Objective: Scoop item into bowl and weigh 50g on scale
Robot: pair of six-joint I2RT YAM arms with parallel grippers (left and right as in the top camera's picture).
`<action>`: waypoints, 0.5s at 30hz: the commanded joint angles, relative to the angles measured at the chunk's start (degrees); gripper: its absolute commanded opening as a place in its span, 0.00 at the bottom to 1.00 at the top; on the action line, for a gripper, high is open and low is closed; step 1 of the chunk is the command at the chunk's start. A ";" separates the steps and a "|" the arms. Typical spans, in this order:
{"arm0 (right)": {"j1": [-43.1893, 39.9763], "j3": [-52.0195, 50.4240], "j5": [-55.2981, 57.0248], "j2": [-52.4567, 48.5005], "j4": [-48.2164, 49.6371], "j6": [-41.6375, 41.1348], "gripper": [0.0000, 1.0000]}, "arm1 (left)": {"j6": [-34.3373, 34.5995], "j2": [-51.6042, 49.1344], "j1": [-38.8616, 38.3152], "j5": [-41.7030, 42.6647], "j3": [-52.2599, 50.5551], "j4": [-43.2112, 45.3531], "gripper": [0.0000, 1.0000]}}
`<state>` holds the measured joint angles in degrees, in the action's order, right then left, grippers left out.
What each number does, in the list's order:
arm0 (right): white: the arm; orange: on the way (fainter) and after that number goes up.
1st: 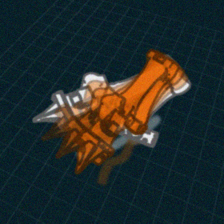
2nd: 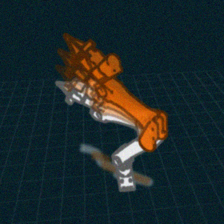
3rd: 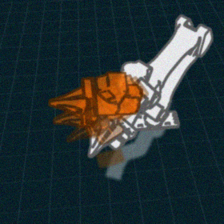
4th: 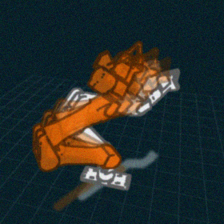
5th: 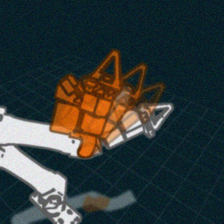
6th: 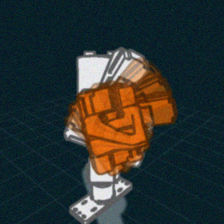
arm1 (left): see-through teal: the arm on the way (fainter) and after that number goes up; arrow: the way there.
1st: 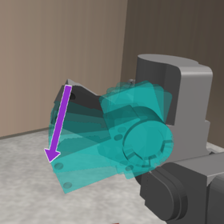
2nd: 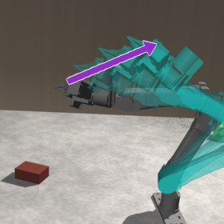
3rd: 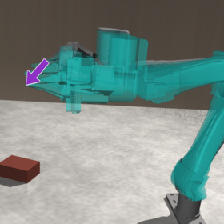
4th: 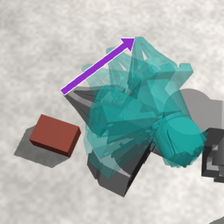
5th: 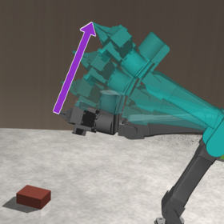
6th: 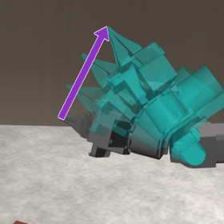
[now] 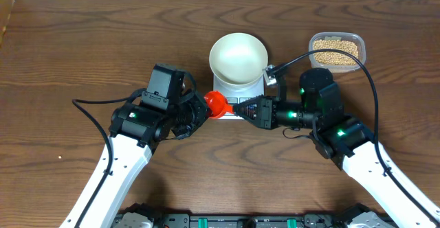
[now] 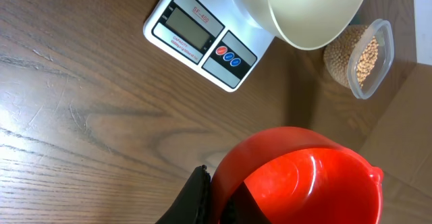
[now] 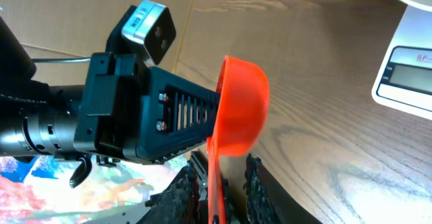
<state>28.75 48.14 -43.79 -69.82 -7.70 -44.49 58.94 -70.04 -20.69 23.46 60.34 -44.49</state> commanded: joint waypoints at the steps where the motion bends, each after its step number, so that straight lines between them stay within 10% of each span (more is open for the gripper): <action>1: 0.39 0.11 0.17 -0.17 -0.96 0.28 0.22 | 0.55 0.04 -0.13 -0.42 0.09 0.07 0.07; 15: 0.37 0.11 0.24 -0.20 -0.92 -1.16 0.05 | 0.55 0.04 -0.13 -1.01 0.09 0.04 0.07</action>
<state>28.86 48.14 -43.86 -69.82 -8.69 -45.32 58.94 -70.04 -20.69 23.18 60.34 -44.49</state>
